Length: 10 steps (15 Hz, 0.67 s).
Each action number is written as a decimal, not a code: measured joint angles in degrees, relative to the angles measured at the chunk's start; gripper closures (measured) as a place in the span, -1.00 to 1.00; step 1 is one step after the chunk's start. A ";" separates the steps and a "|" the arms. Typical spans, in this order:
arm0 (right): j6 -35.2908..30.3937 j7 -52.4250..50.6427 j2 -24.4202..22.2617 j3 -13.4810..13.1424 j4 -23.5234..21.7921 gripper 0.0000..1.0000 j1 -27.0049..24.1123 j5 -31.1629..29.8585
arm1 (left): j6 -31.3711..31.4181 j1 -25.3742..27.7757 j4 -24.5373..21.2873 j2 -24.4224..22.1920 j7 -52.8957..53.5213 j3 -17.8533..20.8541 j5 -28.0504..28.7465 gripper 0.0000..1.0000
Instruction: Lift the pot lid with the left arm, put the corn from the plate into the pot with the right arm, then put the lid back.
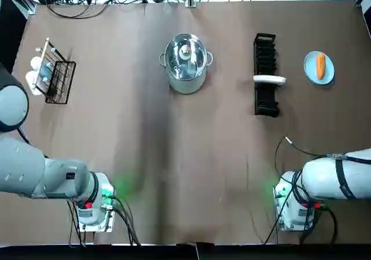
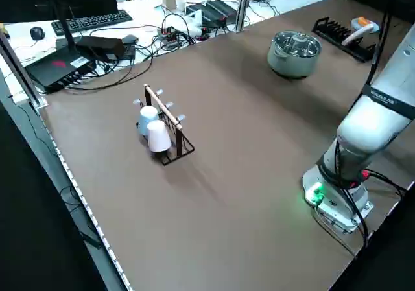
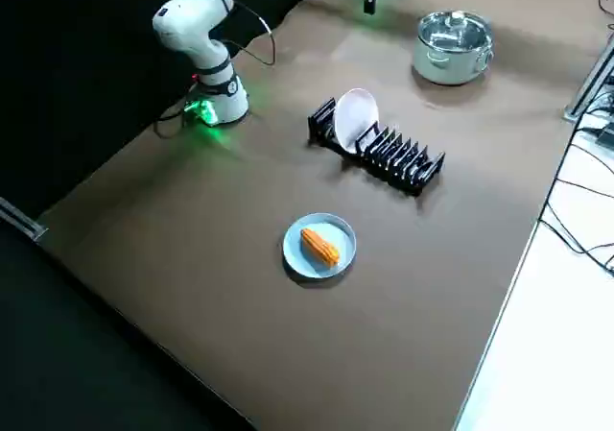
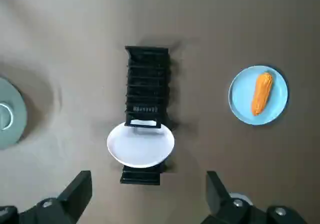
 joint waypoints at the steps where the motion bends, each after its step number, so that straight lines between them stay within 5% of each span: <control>1: -0.05 0.00 0.11 0.05 -0.14 -1.00 0.03 -0.11 | 0.01 -0.03 0.00 0.00 -0.03 0.00 0.00 -1.00; 10: -2.10 -0.99 0.17 0.12 -0.25 -1.00 0.24 -0.14 | 2.68 -3.81 -0.44 3.48 -4.28 -1.10 -3.72 -1.00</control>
